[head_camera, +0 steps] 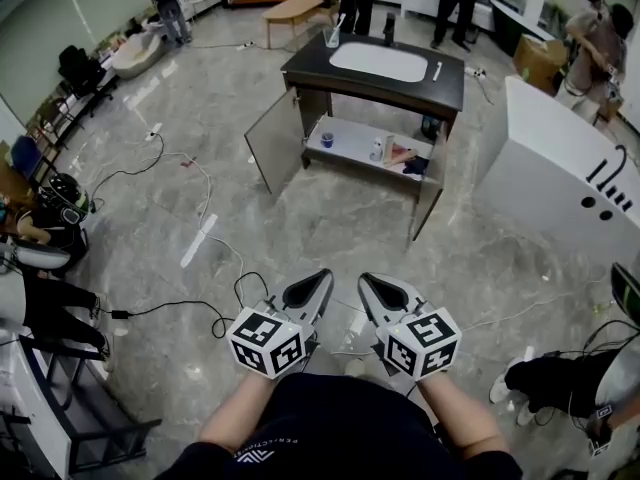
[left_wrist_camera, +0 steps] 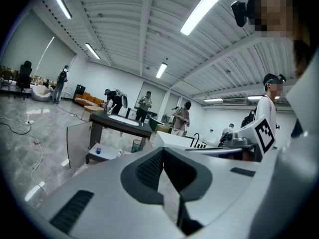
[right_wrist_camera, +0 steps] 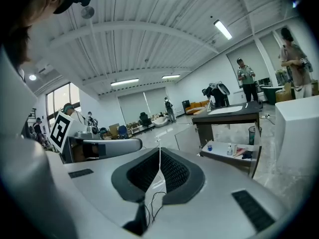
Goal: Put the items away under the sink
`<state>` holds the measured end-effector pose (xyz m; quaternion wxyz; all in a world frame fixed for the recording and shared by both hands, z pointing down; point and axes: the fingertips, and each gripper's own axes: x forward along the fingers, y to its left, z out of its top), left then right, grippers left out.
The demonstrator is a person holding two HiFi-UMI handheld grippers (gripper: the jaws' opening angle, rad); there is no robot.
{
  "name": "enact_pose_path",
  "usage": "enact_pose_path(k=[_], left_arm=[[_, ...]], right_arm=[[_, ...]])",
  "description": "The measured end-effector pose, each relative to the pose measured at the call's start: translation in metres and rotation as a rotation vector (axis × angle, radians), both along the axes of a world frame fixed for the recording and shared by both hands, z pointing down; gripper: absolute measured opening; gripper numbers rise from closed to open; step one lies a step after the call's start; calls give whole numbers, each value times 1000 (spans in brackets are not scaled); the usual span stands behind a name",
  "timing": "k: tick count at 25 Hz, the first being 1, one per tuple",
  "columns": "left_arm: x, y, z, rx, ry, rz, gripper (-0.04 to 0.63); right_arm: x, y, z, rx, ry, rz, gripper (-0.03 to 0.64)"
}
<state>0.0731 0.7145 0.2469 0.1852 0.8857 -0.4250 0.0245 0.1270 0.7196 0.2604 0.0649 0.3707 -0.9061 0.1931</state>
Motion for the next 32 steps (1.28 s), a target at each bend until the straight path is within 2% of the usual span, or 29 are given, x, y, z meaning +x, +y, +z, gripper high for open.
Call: enact_pose_path(k=[6, 12, 21, 32], left_arm=[[-9, 3, 6, -35, 8, -32, 8], [-6, -6, 8, -32, 1, -17, 8], [4, -67, 9, -35, 31, 55, 8], [-32, -163, 7, -55, 56, 54, 8]], right_arm=[[-5, 5, 5, -35, -28, -27, 38], [-1, -6, 12, -56, -51, -5, 38], [-3, -62, 14, -61, -14, 15, 38], [-43, -153, 15, -81, -7, -13, 38]])
